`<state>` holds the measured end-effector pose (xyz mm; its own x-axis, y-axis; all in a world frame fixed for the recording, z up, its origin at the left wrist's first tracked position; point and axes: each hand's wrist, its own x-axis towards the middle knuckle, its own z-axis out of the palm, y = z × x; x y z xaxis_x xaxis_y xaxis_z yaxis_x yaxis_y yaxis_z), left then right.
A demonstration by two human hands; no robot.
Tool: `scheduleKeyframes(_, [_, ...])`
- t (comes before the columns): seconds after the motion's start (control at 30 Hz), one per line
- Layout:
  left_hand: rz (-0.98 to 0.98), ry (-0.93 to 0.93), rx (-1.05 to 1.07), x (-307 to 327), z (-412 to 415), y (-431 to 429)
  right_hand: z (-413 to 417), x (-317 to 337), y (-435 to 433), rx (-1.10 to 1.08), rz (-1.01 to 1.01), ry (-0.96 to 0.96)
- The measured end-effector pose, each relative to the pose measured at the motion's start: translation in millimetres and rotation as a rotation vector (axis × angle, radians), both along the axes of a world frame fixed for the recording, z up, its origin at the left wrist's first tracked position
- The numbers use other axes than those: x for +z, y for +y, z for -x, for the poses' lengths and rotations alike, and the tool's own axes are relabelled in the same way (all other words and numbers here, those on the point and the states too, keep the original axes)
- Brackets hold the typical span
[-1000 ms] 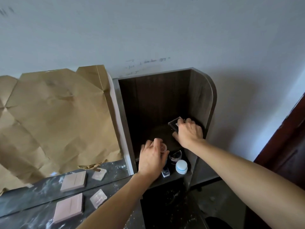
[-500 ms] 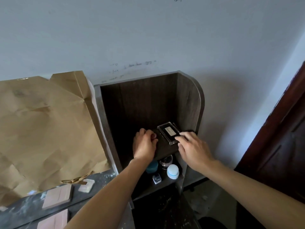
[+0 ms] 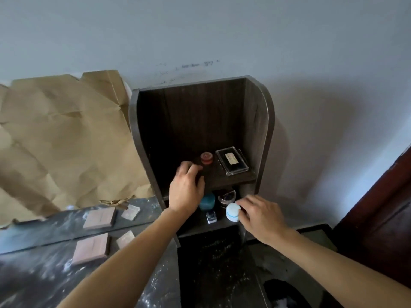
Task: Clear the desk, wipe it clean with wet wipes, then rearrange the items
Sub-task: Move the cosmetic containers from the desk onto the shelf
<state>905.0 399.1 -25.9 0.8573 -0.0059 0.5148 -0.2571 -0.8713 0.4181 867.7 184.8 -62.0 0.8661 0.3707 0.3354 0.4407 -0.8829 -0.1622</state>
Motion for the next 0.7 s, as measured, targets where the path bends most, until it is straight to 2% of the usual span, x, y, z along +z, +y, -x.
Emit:
scheduleKeyframes(0.13, [-0.029, -0.031, 0.023, -20, 66, 21, 12, -27, 14, 0.106, 0.018, 0.092])
scheduleKeyframes(0.3, [-0.046, 0.162, 0.228, -59, 149, 64, 31, -60, 56, 0.292, 0.059, 0.262])
scheduleKeyframes(0.43, [-0.046, 0.355, 0.443, -84, 207, 108, 46, -72, 100, 0.426, 0.064, 0.305])
scheduleKeyframes(0.57, [-0.025, 0.442, 0.595, -97, 247, 148, 56, -76, 148, 0.517, 0.09, 0.314])
scheduleKeyframes(0.7, [-0.021, 0.523, 0.655, -111, 262, 186, 58, -85, 194, 0.554, 0.107, 0.359])
